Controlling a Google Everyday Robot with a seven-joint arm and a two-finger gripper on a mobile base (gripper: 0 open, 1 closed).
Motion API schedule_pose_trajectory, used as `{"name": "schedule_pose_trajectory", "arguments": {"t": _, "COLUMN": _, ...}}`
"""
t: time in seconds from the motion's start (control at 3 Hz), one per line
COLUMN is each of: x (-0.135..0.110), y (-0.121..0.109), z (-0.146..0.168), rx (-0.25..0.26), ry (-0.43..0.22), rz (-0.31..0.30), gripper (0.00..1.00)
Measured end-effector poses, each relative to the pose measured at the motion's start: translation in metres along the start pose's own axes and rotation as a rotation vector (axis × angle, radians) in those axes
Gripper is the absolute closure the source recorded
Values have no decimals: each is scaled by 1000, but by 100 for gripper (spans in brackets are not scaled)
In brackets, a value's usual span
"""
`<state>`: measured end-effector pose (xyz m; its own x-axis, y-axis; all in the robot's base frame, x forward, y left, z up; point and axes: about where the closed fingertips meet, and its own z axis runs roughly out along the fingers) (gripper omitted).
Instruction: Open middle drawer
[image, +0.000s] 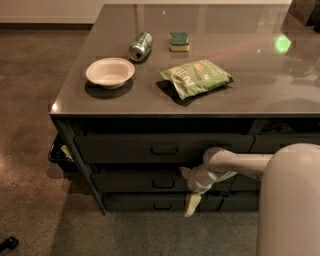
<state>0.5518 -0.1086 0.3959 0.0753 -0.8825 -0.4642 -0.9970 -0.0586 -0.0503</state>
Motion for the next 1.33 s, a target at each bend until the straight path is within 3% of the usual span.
{"name": "schedule_pose_trajectory", "arguments": {"t": 1.33, "x": -2, "y": 1, "z": -3, "rx": -33, "ry": -2, "rz": 19, "gripper": 0}}
